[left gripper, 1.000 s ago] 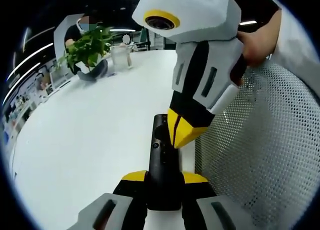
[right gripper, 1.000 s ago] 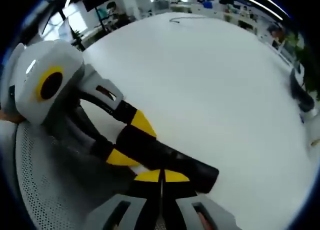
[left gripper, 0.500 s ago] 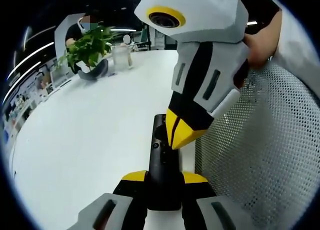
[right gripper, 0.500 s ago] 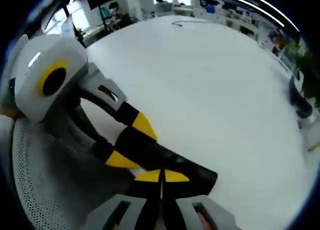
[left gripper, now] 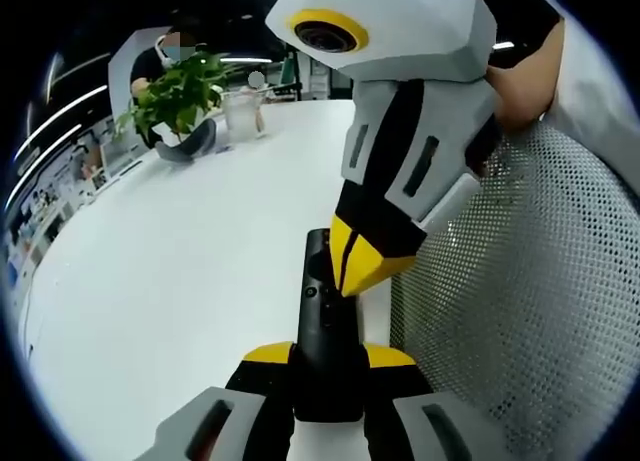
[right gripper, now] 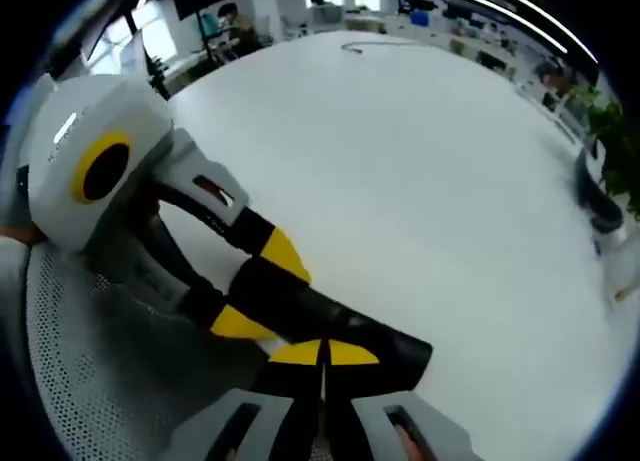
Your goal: Press the specified remote control buttons in sequence, fully releasing each button before pressing the next.
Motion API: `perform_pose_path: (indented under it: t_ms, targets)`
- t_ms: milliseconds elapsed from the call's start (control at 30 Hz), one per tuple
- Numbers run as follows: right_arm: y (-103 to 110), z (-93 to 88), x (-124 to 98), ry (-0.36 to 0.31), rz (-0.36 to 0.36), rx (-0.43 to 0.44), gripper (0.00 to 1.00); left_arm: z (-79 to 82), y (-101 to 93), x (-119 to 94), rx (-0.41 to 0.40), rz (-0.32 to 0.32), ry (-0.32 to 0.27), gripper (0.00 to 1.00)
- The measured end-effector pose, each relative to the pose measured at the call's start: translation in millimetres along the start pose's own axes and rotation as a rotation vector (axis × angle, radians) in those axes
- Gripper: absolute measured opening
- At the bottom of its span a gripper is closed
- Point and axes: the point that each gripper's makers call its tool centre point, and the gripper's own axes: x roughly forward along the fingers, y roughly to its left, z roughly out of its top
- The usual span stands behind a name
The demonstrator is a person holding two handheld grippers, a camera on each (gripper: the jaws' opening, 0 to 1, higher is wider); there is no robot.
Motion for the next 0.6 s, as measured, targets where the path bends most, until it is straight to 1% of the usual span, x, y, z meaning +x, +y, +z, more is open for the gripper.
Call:
perform_pose_path:
  t_ms: [100,167,267,433,600]
  targets:
    - [-9.6,2.6,-3.6,-0.031,-0.022,0.057,0.0,-0.1,-0.1,-0.1,0.003,-0.001,0.001,0.24]
    - [-17.4,-1.2,-2.5,-0.017,-0.041,0.081,0.0,-0.1,-0.2,-0.2,0.002,-0.002,0.001,0.24]
    - [-18.8,-1.5,-1.6,-0.021,-0.028,0.122,0.0,-0.1,-0.1,-0.1,0.001,-0.002,0.001,0.24]
    - [-21.1,-0.6,-0.6,-0.022,-0.051,0.105,0.0,0.0,-0.3,-0.2,-0.001,-0.002,-0.001,0.24]
    - [-21.3,-0.8,0.2,-0.014,-0.053,0.09,0.0,0.1,0.0,-0.1,-0.004,-0.002,-0.001,0.24]
